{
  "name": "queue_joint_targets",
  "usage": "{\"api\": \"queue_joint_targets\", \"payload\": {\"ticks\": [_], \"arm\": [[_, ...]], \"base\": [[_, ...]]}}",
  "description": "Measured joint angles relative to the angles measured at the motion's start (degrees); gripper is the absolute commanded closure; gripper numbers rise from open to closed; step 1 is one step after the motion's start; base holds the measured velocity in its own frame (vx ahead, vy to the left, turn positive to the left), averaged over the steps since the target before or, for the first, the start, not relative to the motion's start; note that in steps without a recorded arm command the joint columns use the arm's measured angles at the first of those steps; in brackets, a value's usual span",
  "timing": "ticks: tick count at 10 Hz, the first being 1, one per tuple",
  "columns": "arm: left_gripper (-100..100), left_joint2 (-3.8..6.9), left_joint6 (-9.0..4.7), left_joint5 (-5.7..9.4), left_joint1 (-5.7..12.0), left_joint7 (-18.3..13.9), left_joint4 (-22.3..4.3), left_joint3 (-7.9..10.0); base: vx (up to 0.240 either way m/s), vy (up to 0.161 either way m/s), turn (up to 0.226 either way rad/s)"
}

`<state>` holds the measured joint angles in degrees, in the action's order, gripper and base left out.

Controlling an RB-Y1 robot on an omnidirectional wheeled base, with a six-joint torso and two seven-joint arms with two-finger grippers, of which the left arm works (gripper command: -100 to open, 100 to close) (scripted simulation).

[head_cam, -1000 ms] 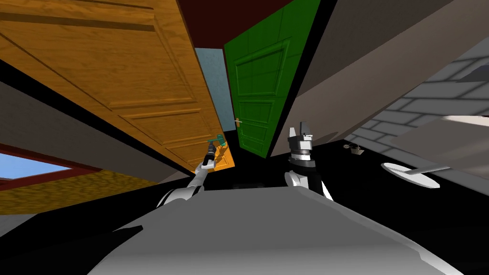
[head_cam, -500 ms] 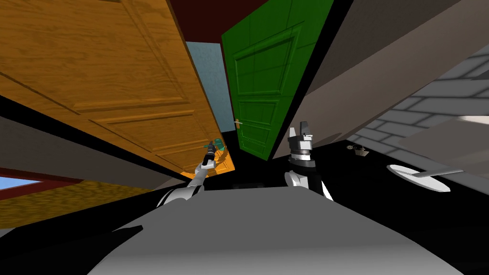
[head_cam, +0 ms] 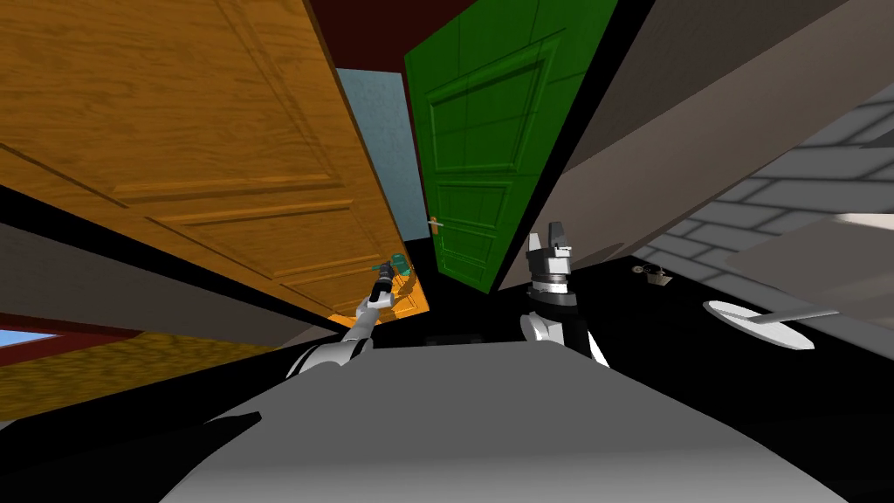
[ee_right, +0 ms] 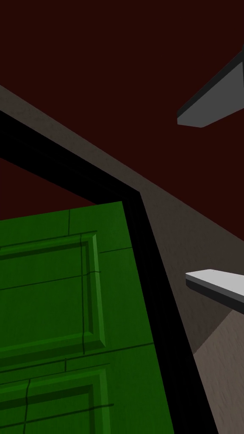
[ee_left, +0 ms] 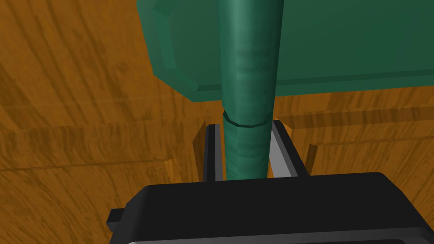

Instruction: Push the door open

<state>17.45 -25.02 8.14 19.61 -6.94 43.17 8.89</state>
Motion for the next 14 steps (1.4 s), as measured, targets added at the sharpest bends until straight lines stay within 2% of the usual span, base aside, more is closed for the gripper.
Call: {"api": "queue_joint_targets", "payload": {"ticks": [2, 3, 4, 5, 6, 7, 8, 9, 11, 14], "arm": [[100, -0.01, 0.0, 0.0, -0.01, 0.0, 0.0, -0.01], [100, -0.26, 0.09, 0.15, -0.08, 0.5, -0.3, 0.68], [100, -0.69, 0.31, 0.35, -0.32, 1.4, -0.3, 1.67], [100, -1.07, -0.44, 0.49, 0.58, 2.4, -2.1, 2.63], [100, -1.3, 0.04, 0.75, -0.11, 3.3, -0.7, 3.71], [100, -1.05, -0.38, 0.99, 1.04, 3.9, -2.2, 4.62], [100, -1.19, -0.53, 1.19, 0.99, 4.6, -1.6, 5.6], [100, -1.45, -0.38, 1.38, 0.83, 5.4, -0.9, 6.51], [100, -2.0, -0.83, 1.84, 1.85, 7.4, -2.3, 8.83], [100, -2.93, -0.98, 2.58, 2.36, 10.5, -2.7, 12.45]], "base": [[0.042, 0.001, -0.018], [0.15, 0.006, -0.033], [0.159, 0.004, -0.006], [0.182, 0.002, -0.043], [0.169, -0.002, -0.027], [0.126, 0.011, -0.027], [0.111, 0.027, -0.031], [0.098, 0.023, -0.021], [0.118, 0.015, -0.056], [0.115, 0.018, -0.02]]}}
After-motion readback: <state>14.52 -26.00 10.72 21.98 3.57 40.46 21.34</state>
